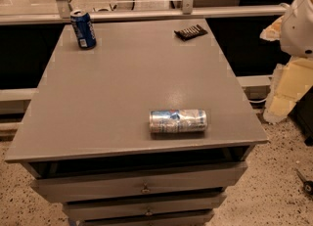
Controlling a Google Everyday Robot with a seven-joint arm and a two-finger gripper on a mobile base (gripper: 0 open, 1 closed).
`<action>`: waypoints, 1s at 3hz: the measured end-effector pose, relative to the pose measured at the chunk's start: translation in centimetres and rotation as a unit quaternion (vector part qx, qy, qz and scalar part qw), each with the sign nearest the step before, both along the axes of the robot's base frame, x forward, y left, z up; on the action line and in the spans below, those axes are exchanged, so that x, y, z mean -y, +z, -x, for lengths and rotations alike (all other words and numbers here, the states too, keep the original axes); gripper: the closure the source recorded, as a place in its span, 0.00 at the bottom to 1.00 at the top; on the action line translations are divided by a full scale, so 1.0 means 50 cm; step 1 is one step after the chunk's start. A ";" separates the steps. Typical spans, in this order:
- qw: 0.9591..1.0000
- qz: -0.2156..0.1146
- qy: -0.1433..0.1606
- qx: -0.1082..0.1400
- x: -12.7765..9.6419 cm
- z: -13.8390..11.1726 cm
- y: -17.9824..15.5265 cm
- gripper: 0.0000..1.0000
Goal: Move redbull can near pepsi can
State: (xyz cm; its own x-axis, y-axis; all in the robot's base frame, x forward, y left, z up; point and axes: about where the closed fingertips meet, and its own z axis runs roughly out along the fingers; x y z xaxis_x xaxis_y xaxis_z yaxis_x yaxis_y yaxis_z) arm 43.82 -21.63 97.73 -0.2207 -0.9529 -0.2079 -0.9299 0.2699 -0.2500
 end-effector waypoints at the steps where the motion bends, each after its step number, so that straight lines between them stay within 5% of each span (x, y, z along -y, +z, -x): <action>1: 1.000 -0.002 0.001 0.002 -0.001 0.001 0.001 0.00; 3: 0.998 -0.059 0.024 0.007 -0.062 -0.026 -0.055 0.00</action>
Offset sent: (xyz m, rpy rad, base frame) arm 0.0089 0.0314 -0.0330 0.1427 -0.0033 0.0666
